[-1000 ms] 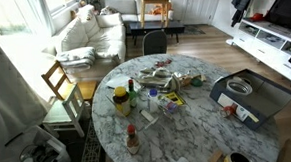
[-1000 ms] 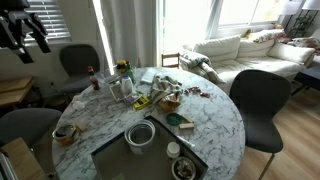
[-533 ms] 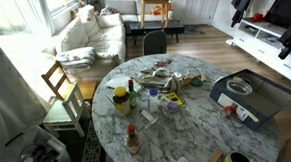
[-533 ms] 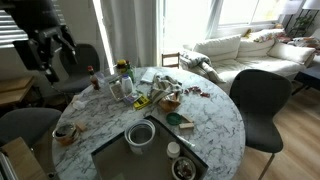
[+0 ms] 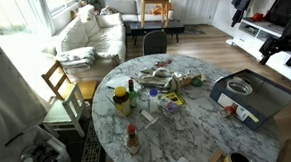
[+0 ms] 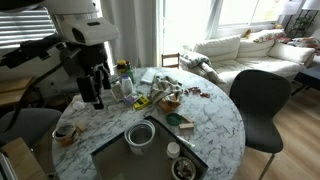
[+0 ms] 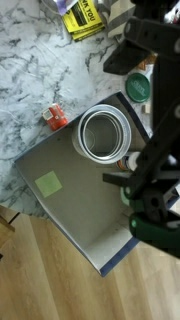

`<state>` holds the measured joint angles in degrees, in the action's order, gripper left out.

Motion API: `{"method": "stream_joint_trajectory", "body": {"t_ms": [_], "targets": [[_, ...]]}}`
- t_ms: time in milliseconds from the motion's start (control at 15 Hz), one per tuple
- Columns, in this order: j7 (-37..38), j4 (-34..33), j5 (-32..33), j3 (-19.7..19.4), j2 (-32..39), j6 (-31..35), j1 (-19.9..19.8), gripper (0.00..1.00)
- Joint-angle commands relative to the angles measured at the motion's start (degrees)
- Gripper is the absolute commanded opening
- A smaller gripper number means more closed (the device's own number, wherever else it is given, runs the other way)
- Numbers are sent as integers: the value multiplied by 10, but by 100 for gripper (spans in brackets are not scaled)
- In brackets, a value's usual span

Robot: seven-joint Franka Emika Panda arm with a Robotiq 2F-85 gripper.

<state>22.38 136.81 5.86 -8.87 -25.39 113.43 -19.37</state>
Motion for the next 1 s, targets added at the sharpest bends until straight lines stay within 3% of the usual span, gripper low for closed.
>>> {"method": "stream_joint_trajectory", "body": {"t_ms": [0, 267, 733, 933], "targets": [[0, -4, 1, -2, 1, -1, 2, 100], [3, -13, 4, -5, 14, 1, -3, 100], [-238, -46, -36, -85, 129, 28, 16, 100], [-293, -49, -65, -103, 181, 89, 15, 100]]}}
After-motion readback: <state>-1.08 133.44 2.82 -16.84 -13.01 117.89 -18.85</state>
